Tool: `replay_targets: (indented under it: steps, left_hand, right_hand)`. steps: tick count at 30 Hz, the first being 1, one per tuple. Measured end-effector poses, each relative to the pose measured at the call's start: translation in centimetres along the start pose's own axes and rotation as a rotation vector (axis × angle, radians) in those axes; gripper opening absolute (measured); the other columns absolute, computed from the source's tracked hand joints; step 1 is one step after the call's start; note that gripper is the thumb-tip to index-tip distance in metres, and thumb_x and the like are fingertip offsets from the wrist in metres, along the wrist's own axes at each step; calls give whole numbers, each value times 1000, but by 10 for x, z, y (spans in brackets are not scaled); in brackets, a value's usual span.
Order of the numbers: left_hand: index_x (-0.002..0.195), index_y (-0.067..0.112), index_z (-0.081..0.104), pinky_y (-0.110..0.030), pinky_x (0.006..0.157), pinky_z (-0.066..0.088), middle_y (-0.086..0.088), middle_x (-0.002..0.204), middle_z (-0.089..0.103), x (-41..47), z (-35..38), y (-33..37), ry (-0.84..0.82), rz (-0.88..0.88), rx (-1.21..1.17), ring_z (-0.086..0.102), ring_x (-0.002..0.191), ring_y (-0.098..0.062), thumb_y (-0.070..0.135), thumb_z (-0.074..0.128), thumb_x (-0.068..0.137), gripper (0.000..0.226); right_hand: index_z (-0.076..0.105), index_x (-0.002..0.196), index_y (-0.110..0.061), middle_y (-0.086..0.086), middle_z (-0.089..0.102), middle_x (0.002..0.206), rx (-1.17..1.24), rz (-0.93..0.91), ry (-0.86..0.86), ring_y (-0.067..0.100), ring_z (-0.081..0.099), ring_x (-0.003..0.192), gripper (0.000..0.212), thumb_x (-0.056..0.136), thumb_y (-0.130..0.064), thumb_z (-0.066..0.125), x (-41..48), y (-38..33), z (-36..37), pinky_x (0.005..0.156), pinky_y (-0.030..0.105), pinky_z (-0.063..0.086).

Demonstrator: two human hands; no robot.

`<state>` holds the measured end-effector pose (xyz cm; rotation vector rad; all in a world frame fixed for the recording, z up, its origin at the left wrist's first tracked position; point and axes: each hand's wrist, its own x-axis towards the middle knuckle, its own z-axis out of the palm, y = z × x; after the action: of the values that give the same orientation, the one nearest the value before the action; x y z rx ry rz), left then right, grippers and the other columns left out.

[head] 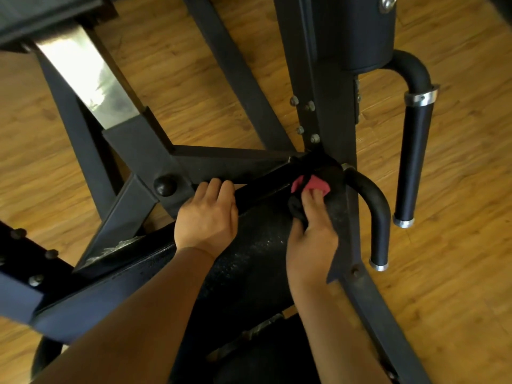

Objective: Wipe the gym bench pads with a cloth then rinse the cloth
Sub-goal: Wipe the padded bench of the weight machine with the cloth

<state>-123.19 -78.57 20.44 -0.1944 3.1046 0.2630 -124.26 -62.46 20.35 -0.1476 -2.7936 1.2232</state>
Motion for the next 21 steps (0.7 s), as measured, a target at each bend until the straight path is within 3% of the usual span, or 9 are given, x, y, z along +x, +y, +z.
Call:
replay_targets:
  steps: [3,9,12,15,21]
  left_hand:
    - [94,6,58,-30,46,33,-10,86,56,0,1,-1,0,3,3,54,76,-30,24,33,87,31]
    - [92,8,56,-28,48,29,-9,86,56,0,1,-2,15,14,4,55,76,-29,25,32,86,30]
    - [92,8,57,-27,48,28,-9,85,56,0,2,-1,33,17,16,56,75,-29,24,33,86,29]
    - [92,8,57,-27,48,28,-9,85,57,-1,3,-2,50,28,21,56,75,-29,23,33,87,28]
    - [91,9,57,-27,47,28,-7,81,58,-2,4,-1,87,43,23,57,73,-28,22,34,86,27]
  right_hand:
    - [56,132,-6,10,52,139,15,15,-1,15,43,130,55,81,15,59,8,9,-5,105,0,19]
    - [51,136,-5,12,48,143,26,94,105,15,39,135,56,84,15,54,26,10,-1,107,8,24]
    - [53,135,-8,11,47,144,57,154,110,15,40,135,54,85,12,56,3,-4,14,104,1,20]
    - [54,134,-10,9,48,143,63,94,56,7,36,130,54,85,11,58,-27,-11,20,103,-3,19]
    - [54,133,-4,14,51,140,68,43,171,20,43,134,50,85,13,55,20,-2,8,105,-1,18]
